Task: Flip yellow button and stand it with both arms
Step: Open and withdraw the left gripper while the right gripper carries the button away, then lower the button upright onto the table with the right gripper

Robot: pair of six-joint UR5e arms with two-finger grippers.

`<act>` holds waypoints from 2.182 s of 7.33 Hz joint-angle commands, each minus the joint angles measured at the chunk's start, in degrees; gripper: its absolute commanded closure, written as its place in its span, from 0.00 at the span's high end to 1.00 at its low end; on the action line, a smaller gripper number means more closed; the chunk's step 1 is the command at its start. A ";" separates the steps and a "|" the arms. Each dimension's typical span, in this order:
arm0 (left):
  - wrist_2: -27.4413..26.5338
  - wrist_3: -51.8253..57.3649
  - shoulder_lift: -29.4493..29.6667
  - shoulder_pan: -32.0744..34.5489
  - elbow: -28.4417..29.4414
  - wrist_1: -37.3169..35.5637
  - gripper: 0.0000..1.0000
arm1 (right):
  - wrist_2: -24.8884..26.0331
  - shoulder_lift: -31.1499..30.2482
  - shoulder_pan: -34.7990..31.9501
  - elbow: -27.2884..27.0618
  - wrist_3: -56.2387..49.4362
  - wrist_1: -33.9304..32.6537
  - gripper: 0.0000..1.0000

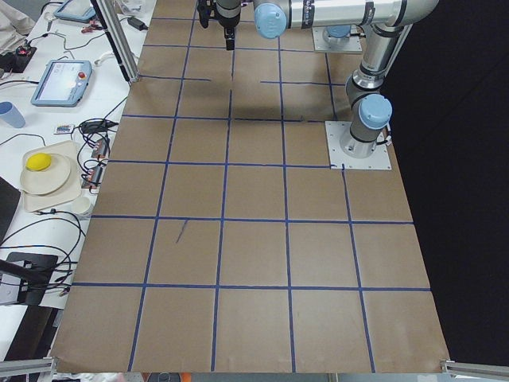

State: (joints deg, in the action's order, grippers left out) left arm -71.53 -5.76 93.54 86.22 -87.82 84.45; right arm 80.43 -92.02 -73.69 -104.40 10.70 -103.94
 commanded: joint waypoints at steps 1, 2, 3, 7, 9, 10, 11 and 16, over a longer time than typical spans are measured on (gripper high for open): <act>-12.72 -1.36 -0.11 0.09 1.94 0.97 1.00 | 13.91 2.62 0.12 -2.29 -0.42 -6.68 0.13; -15.46 -1.97 -0.11 0.35 2.47 3.51 1.00 | 17.27 3.76 1.00 -3.25 -0.24 -8.80 0.13; -17.57 -1.72 -0.11 0.27 3.26 7.36 1.00 | 18.61 4.82 4.66 -4.31 -0.32 -10.57 0.13; -18.21 -1.19 -1.42 2.11 2.30 8.37 1.00 | 24.60 8.95 13.22 -13.08 -0.94 -29.07 0.13; -17.95 -1.10 -1.95 2.20 2.04 8.28 1.00 | 27.32 11.93 14.18 -14.86 -0.77 -36.05 0.14; -17.60 -1.10 -2.30 2.02 1.86 8.28 1.00 | 27.41 13.95 15.06 -15.21 -0.07 -39.73 0.14; -17.68 -1.10 -2.31 2.02 1.86 8.28 1.00 | 27.41 15.36 15.59 -16.00 0.11 -43.77 0.16; -17.60 -1.19 -2.31 2.02 1.86 8.28 1.00 | 28.47 13.81 15.51 -18.91 3.10 -45.22 0.18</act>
State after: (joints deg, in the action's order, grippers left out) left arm -89.13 -6.93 91.23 88.26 -85.96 92.72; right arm 108.46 -76.66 -58.12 -123.02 13.95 -150.01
